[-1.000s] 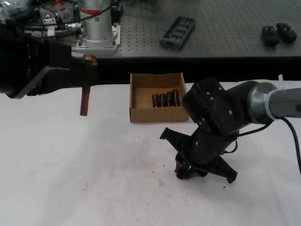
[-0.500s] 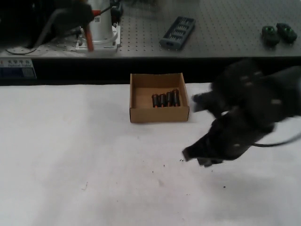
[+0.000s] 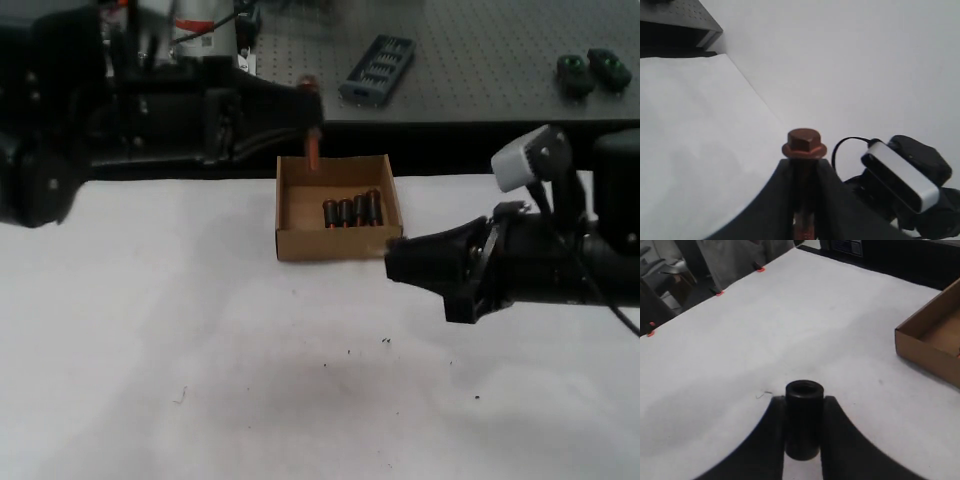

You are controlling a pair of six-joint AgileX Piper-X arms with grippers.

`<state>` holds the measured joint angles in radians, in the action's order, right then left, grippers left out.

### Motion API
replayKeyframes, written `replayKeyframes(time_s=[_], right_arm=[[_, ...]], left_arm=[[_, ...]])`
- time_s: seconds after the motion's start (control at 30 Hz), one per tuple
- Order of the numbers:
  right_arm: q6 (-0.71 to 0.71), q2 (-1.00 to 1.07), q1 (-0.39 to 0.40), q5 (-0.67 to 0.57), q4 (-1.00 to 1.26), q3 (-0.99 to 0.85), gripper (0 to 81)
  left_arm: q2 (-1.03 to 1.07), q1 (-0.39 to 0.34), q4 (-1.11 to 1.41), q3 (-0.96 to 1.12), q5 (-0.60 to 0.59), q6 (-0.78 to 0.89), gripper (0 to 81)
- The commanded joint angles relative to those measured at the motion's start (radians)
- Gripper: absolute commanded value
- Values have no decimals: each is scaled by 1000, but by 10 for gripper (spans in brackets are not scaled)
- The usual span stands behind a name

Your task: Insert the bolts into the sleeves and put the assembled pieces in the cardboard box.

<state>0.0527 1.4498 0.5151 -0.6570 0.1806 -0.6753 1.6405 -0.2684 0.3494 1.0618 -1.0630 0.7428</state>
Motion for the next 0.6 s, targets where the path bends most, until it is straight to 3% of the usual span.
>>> replayKeyframes(time_s=[0.0, 0.17, 0.37, 0.57], right_arm=[[24, 46, -7, -45, 54, -9, 44], [75, 152, -7, -80, 82, -64, 44], [75, 176, -7, -81, 82, -136, 44], [75, 176, -5, -107, 80, -155, 44]], left_arm=[[46, -35, 32, 68, -26, 21, 6], [80, -35, -36, 74, -21, 5, 6], [100, -56, -173, 74, 44, -199, 6], [100, -87, -176, 74, 71, -252, 6]])
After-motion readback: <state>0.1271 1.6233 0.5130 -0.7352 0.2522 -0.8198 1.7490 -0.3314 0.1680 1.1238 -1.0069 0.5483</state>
